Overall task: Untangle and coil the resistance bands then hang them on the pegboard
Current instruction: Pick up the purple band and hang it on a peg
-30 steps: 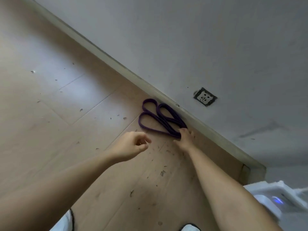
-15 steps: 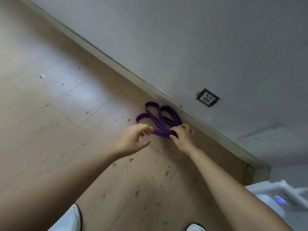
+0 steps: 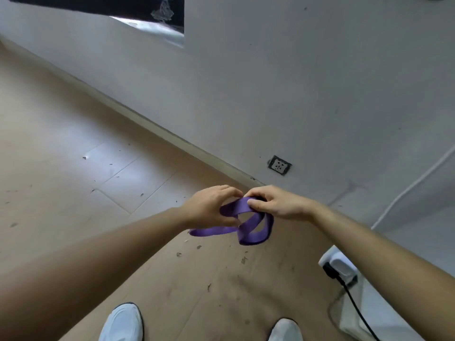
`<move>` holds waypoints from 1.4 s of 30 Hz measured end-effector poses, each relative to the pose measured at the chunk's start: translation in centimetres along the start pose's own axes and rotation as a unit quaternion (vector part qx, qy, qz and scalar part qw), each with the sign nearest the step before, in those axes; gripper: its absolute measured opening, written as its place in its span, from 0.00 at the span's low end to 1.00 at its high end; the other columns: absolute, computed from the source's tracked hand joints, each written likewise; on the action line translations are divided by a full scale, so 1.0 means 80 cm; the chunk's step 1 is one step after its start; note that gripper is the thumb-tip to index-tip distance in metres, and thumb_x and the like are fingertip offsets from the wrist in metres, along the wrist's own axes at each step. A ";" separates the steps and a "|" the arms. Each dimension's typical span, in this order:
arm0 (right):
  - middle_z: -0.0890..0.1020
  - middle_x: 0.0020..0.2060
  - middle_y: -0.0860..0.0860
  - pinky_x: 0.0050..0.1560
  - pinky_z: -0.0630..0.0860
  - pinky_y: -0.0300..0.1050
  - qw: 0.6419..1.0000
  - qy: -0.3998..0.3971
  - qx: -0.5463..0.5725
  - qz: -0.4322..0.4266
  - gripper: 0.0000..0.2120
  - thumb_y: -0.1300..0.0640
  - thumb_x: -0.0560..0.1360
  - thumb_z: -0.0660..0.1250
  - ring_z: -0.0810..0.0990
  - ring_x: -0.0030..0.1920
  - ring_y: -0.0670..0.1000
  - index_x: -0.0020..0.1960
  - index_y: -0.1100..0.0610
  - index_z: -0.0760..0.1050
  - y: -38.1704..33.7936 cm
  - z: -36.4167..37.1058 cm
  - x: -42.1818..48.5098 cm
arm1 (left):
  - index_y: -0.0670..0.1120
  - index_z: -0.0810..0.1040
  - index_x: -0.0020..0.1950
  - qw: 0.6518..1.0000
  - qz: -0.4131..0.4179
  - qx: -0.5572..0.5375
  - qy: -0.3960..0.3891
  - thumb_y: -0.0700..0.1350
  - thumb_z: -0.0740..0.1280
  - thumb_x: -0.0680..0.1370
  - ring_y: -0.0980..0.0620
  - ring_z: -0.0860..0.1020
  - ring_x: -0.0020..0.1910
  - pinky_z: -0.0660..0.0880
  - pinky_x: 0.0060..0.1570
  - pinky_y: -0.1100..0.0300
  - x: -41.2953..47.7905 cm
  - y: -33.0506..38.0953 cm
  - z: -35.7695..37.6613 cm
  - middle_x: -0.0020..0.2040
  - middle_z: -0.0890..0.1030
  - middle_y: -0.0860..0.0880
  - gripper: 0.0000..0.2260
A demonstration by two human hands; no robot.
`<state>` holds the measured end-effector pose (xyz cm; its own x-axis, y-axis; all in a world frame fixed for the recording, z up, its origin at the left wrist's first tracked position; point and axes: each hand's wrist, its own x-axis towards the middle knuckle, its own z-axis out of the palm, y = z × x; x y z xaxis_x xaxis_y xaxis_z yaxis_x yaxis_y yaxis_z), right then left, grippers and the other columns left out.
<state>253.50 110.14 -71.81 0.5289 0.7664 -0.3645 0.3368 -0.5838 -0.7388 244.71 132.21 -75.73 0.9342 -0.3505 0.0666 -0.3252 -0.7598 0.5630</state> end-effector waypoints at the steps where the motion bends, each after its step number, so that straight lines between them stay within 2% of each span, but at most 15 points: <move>1: 0.83 0.49 0.55 0.50 0.76 0.47 1.000 -0.002 0.018 0.001 0.12 0.48 0.82 0.62 0.78 0.46 0.46 0.57 0.53 0.80 -0.010 -0.001 -0.014 | 0.53 0.75 0.66 1.000 -0.002 -0.021 -0.006 0.64 0.71 0.71 0.54 0.78 0.54 0.78 0.51 0.56 -0.001 0.014 -0.009 0.58 0.80 0.55 0.27; 5: 0.79 0.45 0.52 0.48 0.72 0.49 0.996 0.034 0.087 0.007 0.18 0.45 0.80 0.64 0.75 0.44 0.48 0.58 0.60 0.78 -0.047 -0.007 -0.070 | 0.50 0.80 0.54 0.997 -0.003 -0.083 0.003 0.65 0.67 0.71 0.51 0.80 0.41 0.79 0.44 0.47 -0.008 0.065 -0.038 0.43 0.83 0.53 0.22; 8: 0.78 0.43 0.50 0.44 0.73 0.43 0.994 0.051 0.100 -0.003 0.17 0.51 0.75 0.74 0.76 0.42 0.47 0.57 0.59 0.76 -0.066 -0.010 -0.107 | 0.51 0.79 0.46 0.992 -0.003 -0.128 0.014 0.59 0.70 0.74 0.48 0.78 0.37 0.77 0.40 0.46 -0.010 0.101 -0.062 0.38 0.81 0.50 0.12; 10: 0.81 0.43 0.52 0.47 0.77 0.45 0.990 0.087 0.108 -0.014 0.15 0.60 0.73 0.77 0.79 0.44 0.48 0.55 0.58 0.75 -0.072 -0.003 -0.122 | 0.49 0.81 0.48 0.985 0.000 -0.172 0.018 0.54 0.72 0.75 0.46 0.79 0.38 0.76 0.41 0.46 -0.012 0.121 -0.077 0.39 0.82 0.47 0.10; 12: 0.84 0.45 0.54 0.50 0.79 0.46 0.983 0.133 0.123 -0.019 0.16 0.65 0.72 0.77 0.83 0.47 0.49 0.56 0.59 0.75 -0.071 0.010 -0.132 | 0.46 0.82 0.52 0.978 0.009 -0.208 0.017 0.53 0.73 0.75 0.43 0.79 0.39 0.76 0.41 0.47 -0.018 0.139 -0.086 0.40 0.82 0.44 0.12; 14: 0.85 0.48 0.55 0.50 0.79 0.43 0.978 0.149 0.143 -0.023 0.15 0.65 0.72 0.77 0.84 0.49 0.50 0.56 0.60 0.77 -0.068 0.020 -0.141 | 0.46 0.83 0.52 0.969 0.019 -0.245 0.020 0.54 0.72 0.73 0.42 0.80 0.40 0.76 0.41 0.48 -0.025 0.151 -0.092 0.41 0.83 0.43 0.14; 18: 0.84 0.51 0.62 0.52 0.80 0.43 0.966 0.179 0.184 -0.022 0.13 0.67 0.72 0.76 0.84 0.50 0.52 0.54 0.63 0.79 -0.071 0.023 -0.159 | 0.42 0.82 0.54 0.934 0.016 -0.355 0.039 0.44 0.72 0.79 0.47 0.81 0.39 0.78 0.45 0.50 -0.032 0.160 -0.105 0.41 0.82 0.44 0.07; 21: 0.85 0.50 0.59 0.57 0.80 0.46 0.956 0.201 0.210 -0.036 0.13 0.64 0.73 0.76 0.85 0.54 0.56 0.57 0.61 0.79 -0.081 0.014 -0.167 | 0.43 0.81 0.53 0.911 0.007 -0.405 0.079 0.45 0.69 0.80 0.51 0.78 0.39 0.78 0.48 0.51 -0.030 0.164 -0.118 0.39 0.79 0.50 0.06; 24: 0.84 0.47 0.54 0.55 0.80 0.45 0.926 0.244 0.279 -0.074 0.16 0.63 0.75 0.73 0.85 0.50 0.56 0.61 0.64 0.78 -0.097 -0.005 -0.172 | 0.45 0.81 0.48 0.889 -0.005 -0.445 0.108 0.50 0.70 0.79 0.54 0.74 0.35 0.79 0.49 0.51 -0.024 0.168 -0.135 0.35 0.75 0.51 0.08; 26: 0.81 0.45 0.57 0.51 0.80 0.43 0.890 0.278 0.344 -0.108 0.17 0.61 0.75 0.71 0.83 0.45 0.55 0.62 0.66 0.77 -0.111 -0.019 -0.177 | 0.48 0.81 0.43 0.883 -0.015 -0.452 0.123 0.55 0.71 0.76 0.53 0.72 0.33 0.78 0.47 0.51 -0.019 0.169 -0.144 0.35 0.72 0.49 0.11; 28: 0.80 0.44 0.59 0.49 0.80 0.45 0.859 0.307 0.385 -0.138 0.17 0.59 0.75 0.70 0.82 0.43 0.55 0.62 0.66 0.77 -0.123 -0.035 -0.185 | 0.47 0.80 0.43 0.885 -0.020 -0.448 0.123 0.55 0.71 0.75 0.52 0.72 0.33 0.75 0.46 0.50 -0.012 0.173 -0.147 0.35 0.71 0.48 0.12; 31: 0.81 0.46 0.58 0.47 0.81 0.48 0.851 0.339 0.365 -0.164 0.17 0.57 0.76 0.69 0.82 0.43 0.55 0.62 0.65 0.78 -0.140 -0.056 -0.196 | 0.41 0.81 0.51 0.899 -0.006 -0.428 0.093 0.50 0.73 0.78 0.49 0.74 0.34 0.73 0.44 0.50 0.005 0.192 -0.148 0.37 0.74 0.45 0.12; 33: 0.81 0.46 0.57 0.52 0.80 0.50 0.854 0.370 0.325 -0.168 0.17 0.55 0.77 0.68 0.81 0.45 0.55 0.62 0.62 0.78 -0.151 -0.071 -0.201 | 0.41 0.81 0.56 0.906 0.006 -0.414 0.094 0.49 0.72 0.77 0.49 0.74 0.35 0.75 0.42 0.53 0.023 0.209 -0.155 0.39 0.75 0.44 0.13; 37: 0.77 0.42 0.54 0.51 0.78 0.48 0.839 0.432 0.278 -0.177 0.10 0.56 0.82 0.65 0.79 0.43 0.51 0.59 0.59 0.78 -0.176 -0.118 -0.211 | 0.42 0.81 0.58 0.894 0.013 -0.430 0.123 0.46 0.72 0.77 0.52 0.74 0.35 0.77 0.42 0.57 0.064 0.246 -0.190 0.35 0.75 0.51 0.12; 42: 0.79 0.45 0.52 0.52 0.78 0.45 0.832 0.477 0.213 -0.187 0.07 0.55 0.83 0.63 0.80 0.46 0.49 0.56 0.56 0.77 -0.207 -0.195 -0.230 | 0.40 0.81 0.57 0.877 0.014 -0.462 0.134 0.45 0.71 0.79 0.47 0.79 0.38 0.79 0.43 0.55 0.108 0.297 -0.246 0.43 0.81 0.45 0.11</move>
<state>250.37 101.52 -44.01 0.8951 0.1926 0.4021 0.4180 -0.0487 -0.9071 247.91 121.90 -45.58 0.9692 -0.1261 0.2118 -0.2060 0.0572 0.9769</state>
